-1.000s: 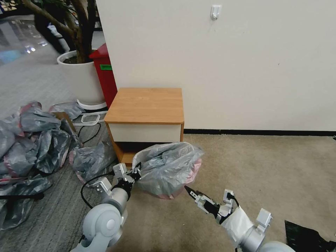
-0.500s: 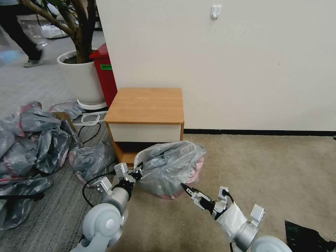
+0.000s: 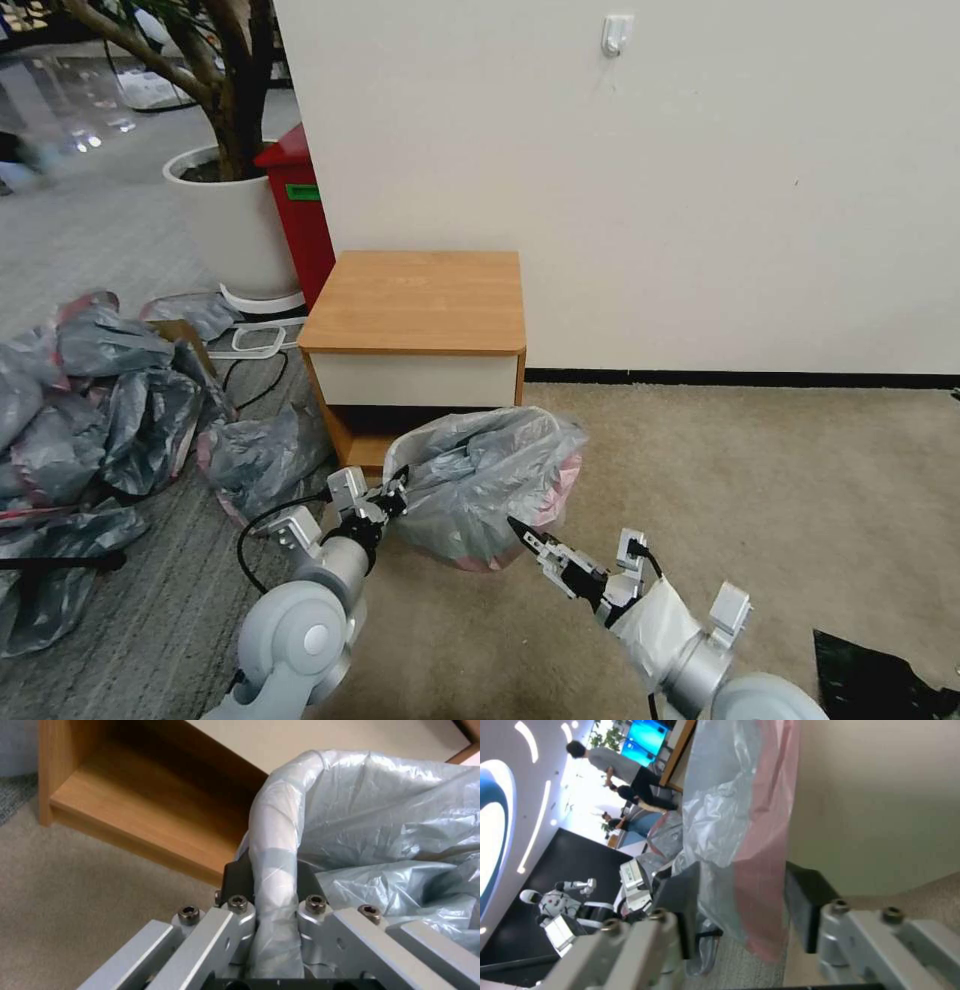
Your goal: Pick up the garbage bag from the table and place it over the trash can.
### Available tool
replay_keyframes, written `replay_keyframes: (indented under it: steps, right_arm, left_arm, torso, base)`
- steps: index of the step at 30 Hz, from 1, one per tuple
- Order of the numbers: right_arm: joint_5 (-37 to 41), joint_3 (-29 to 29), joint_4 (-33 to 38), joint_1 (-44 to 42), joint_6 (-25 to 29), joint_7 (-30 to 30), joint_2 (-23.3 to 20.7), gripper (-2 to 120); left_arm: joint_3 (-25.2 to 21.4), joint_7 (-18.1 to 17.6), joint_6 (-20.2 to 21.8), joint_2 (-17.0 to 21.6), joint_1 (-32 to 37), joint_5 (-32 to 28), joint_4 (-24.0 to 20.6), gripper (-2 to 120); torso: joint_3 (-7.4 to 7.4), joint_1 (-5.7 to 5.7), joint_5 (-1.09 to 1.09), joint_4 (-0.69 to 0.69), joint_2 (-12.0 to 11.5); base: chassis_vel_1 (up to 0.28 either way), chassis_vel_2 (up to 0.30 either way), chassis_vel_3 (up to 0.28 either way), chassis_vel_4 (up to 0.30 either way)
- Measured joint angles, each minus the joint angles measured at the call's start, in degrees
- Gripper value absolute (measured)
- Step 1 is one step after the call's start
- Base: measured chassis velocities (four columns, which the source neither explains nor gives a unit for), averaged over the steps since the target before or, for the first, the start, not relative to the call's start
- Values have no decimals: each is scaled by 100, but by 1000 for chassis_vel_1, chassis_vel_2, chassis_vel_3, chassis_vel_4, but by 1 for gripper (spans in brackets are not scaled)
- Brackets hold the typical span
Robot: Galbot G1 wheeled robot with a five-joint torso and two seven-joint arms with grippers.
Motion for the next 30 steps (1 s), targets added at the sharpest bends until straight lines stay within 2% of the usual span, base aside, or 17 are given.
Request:
replay_keyframes:
  steps: [3, 4, 5, 7, 9, 25, 30]
  right_arm:
    - [-20, -12, -9, 0, 0, 14, 8, 25]
    - [-20, -12, -9, 0, 0, 14, 8, 25]
    - [-28, -15, -15, 0, 1, 14, 8, 18]
    - [-34, -16, -20, -1, 3, 14, 9, 15]
    - [-83, -9, -42, -20, 19, 13, 11, 2]
    - [-240, 136, -556, -34, 175, 265, 4, 0]
    - [-230, 252, -515, -146, 216, -41, -57, 0]
  left_arm:
    - [-3, 12, 0, -8, -1, 12, 45, 6]
    - [-3, 12, 0, -8, -1, 12, 45, 6]
    - [-4, 17, -1, -7, -4, 20, 65, 6]
    - [-5, 19, -1, -7, -9, 24, 74, 6]
    - [-5, 26, -4, -4, -44, 27, 100, 6]
    - [10, 30, -8, -41, -108, -115, 116, 6]
    - [1, 26, 4, -34, -139, -178, 118, 6]
  torso:
    - [0, 0, 0, 0, 0]
    - [0, 0, 0, 0, 0]
    - [0, 0, 0, 0, 0]
    - [0, 0, 0, 0, 0]
    - [0, 0, 0, 0, 0]
    - [0, 0, 1, 0, 0]
    - [0, 0, 1, 0, 0]
  base:
    - [0, 0, 0, 0]
    - [0, 0, 0, 0]
    - [0, 0, 0, 0]
    - [0, 0, 0, 0]
    - [0, 0, 0, 0]
    - [0, 0, 0, 0]
    - [0, 0, 0, 0]
